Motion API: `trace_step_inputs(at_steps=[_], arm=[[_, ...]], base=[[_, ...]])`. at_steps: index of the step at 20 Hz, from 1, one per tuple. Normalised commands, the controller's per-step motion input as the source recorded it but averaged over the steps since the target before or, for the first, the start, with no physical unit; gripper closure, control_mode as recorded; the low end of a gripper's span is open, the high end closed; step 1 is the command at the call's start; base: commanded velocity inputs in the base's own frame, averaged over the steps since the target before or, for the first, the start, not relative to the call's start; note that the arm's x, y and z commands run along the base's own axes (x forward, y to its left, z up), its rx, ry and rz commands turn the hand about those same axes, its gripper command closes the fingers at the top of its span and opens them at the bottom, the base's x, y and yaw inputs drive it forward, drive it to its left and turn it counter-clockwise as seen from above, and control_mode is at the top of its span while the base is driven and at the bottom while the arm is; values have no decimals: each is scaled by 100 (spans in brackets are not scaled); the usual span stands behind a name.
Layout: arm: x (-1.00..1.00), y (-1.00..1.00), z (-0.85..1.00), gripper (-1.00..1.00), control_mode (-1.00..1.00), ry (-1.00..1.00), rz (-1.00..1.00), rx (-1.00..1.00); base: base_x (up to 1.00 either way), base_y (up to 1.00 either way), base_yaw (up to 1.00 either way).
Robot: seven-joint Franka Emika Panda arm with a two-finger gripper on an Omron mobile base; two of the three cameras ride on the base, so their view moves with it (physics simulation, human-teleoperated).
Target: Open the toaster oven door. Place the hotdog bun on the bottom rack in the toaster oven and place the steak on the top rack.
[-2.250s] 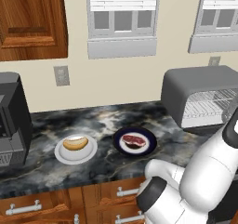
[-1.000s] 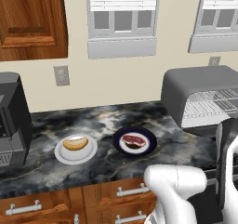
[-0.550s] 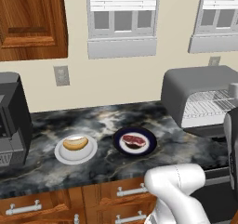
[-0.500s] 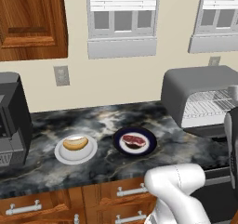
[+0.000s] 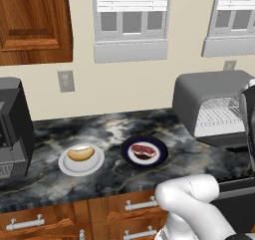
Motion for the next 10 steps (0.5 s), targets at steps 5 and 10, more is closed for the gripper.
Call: trace_step_inputs(at_steps=[5,10], arm=[[3,-30,-35,100,-100,41,0,14],[1,-22,-81,100,-100,29,0,12]], base=[[0,0,0],[0,0,0]])
